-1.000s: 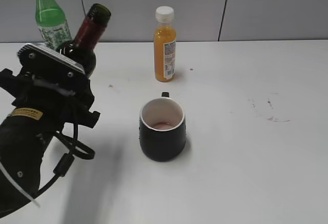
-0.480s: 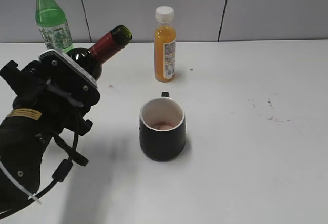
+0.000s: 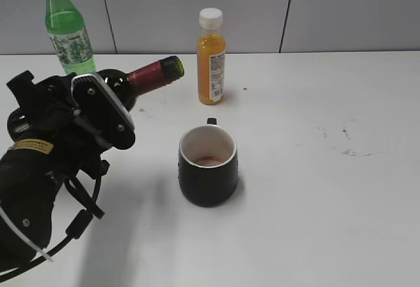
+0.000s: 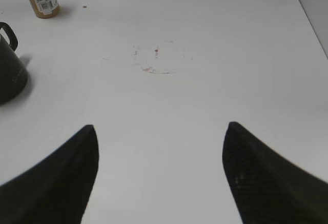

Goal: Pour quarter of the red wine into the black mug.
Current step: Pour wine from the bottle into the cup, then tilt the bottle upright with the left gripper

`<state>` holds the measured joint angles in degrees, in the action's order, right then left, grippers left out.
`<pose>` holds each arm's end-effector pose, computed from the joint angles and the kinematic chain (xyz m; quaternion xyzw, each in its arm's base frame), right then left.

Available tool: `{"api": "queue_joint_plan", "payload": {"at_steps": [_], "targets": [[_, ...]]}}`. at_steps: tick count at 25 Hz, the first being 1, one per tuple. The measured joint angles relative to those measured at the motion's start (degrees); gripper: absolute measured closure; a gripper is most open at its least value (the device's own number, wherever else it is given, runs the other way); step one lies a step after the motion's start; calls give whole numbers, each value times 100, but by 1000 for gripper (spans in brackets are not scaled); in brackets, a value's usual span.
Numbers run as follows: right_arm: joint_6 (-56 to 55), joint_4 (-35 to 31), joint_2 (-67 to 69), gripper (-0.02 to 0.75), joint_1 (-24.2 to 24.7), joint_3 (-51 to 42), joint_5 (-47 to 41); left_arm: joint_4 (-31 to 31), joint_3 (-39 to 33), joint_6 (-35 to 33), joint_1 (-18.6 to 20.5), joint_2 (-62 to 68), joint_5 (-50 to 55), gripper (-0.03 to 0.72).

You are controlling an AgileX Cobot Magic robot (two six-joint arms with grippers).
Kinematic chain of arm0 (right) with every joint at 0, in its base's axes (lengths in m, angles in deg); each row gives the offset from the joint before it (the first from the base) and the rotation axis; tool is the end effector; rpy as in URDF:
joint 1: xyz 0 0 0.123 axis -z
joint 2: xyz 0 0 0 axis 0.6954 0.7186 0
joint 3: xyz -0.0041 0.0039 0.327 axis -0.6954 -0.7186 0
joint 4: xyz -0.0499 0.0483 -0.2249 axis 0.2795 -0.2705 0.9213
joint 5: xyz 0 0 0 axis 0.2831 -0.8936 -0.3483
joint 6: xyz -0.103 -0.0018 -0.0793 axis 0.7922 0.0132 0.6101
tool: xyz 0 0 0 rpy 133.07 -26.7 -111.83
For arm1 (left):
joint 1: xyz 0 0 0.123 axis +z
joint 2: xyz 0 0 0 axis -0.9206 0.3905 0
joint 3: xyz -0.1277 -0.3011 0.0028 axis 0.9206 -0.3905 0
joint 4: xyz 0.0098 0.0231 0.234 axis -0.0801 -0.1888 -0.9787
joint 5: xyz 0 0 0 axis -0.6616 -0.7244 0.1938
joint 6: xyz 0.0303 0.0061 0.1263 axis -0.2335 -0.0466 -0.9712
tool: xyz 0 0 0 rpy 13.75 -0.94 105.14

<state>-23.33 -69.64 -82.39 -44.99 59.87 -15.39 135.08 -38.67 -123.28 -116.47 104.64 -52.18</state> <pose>-0.0147 0.0108 0.2420 -0.0482 0.8397 0.0289 0.5401 0.2589 -0.1407 0.2061 0.4039 0.6722 0.3809 0.4898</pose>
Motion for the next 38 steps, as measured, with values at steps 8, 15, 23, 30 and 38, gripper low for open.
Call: {"api": "queue_joint_plan", "payload": {"at_steps": [8, 15, 23, 30, 38], "targets": [[0, 0, 0, 164, 0, 0, 0, -33, 0, -658, 0, 5, 0, 147], [0, 0, 0, 164, 0, 0, 0, -51, 0, -1167, 0, 179, -34, 147], [0, 0, 0, 164, 0, 0, 0, -215, 0, -1733, 0, 316, -30, 147], [0, 0, 0, 164, 0, 0, 0, -246, 0, -2110, 0, 323, -37, 147], [0, 0, 0, 164, 0, 0, 0, -201, 51, -2357, 0, 323, -37, 147]]}}
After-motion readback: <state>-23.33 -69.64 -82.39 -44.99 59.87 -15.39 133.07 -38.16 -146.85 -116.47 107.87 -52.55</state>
